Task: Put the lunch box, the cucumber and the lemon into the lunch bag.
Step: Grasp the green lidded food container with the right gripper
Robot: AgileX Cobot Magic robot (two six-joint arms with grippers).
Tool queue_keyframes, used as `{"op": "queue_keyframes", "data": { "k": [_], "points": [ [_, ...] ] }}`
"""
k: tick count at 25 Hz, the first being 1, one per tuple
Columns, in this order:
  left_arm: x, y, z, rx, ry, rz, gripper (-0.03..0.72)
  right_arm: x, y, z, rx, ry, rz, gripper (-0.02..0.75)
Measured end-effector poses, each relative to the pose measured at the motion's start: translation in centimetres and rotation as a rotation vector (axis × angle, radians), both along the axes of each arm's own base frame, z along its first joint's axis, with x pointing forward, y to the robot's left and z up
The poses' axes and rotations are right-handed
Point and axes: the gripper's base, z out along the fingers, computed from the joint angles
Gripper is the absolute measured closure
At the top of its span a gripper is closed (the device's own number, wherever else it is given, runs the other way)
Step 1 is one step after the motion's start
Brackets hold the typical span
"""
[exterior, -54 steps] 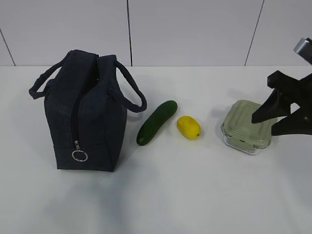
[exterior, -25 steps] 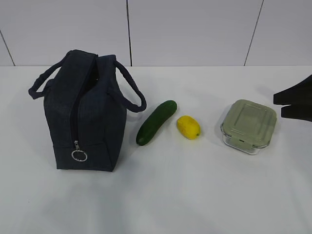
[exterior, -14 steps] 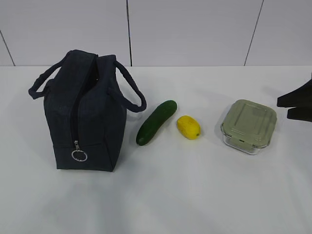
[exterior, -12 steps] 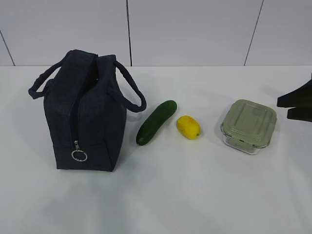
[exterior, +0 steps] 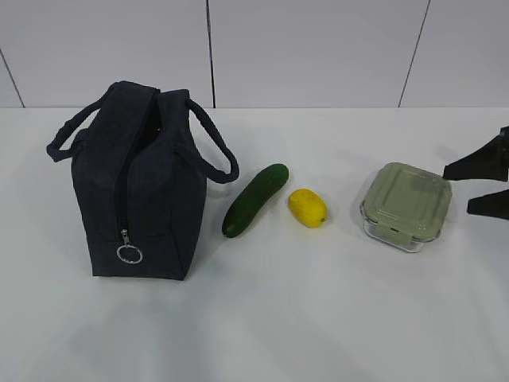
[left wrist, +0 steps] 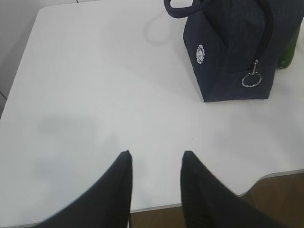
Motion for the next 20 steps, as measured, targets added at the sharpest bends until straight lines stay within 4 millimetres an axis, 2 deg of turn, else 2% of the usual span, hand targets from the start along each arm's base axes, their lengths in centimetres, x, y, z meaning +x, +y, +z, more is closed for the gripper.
{"op": "queue_keyframes", "data": {
  "k": [10, 20],
  "points": [
    [0.0, 0.0, 0.0, 0.000, 0.000, 0.000, 0.443, 1.0, -0.2, -4.4, 0.090, 0.097, -0.029, 0.155],
    [0.0, 0.0, 0.0, 0.000, 0.000, 0.000, 0.443, 1.9, -0.4, -6.6, 0.115, 0.065, -0.048, 0.155]
  ]
}}
